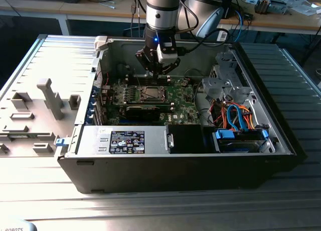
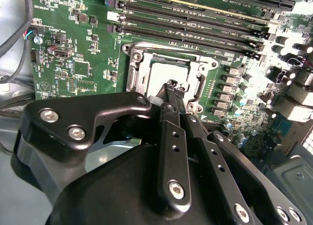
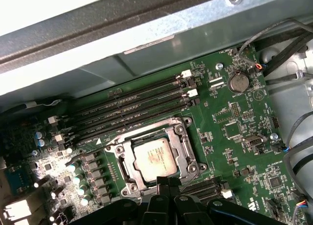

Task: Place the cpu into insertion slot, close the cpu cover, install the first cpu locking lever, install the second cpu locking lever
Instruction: 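Install the first cpu locking lever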

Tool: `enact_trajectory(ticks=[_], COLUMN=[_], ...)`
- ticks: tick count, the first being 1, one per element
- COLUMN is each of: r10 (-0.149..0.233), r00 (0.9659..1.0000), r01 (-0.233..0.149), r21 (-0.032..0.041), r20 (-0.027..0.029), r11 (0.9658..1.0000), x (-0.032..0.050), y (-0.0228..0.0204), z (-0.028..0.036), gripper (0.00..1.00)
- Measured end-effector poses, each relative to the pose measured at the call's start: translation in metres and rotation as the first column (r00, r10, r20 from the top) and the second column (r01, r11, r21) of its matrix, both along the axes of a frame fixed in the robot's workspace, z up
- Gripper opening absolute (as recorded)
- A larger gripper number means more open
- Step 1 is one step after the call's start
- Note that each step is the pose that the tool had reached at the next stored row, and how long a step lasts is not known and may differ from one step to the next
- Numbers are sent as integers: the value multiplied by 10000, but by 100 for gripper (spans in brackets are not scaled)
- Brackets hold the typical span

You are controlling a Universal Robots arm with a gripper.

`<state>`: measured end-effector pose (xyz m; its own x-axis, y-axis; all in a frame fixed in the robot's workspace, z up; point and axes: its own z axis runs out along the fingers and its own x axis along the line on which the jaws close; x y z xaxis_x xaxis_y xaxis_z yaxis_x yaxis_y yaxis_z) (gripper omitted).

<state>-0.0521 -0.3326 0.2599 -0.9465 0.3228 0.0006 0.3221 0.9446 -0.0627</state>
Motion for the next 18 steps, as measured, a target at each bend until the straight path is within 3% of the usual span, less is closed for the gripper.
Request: enact_trajectory(ticks=[18], r10=[103], r00=[9999], r01=[-103], r21=[0], r20=[0], r11=[9999], x=[0], y=[0], z=[0], gripper=[11])
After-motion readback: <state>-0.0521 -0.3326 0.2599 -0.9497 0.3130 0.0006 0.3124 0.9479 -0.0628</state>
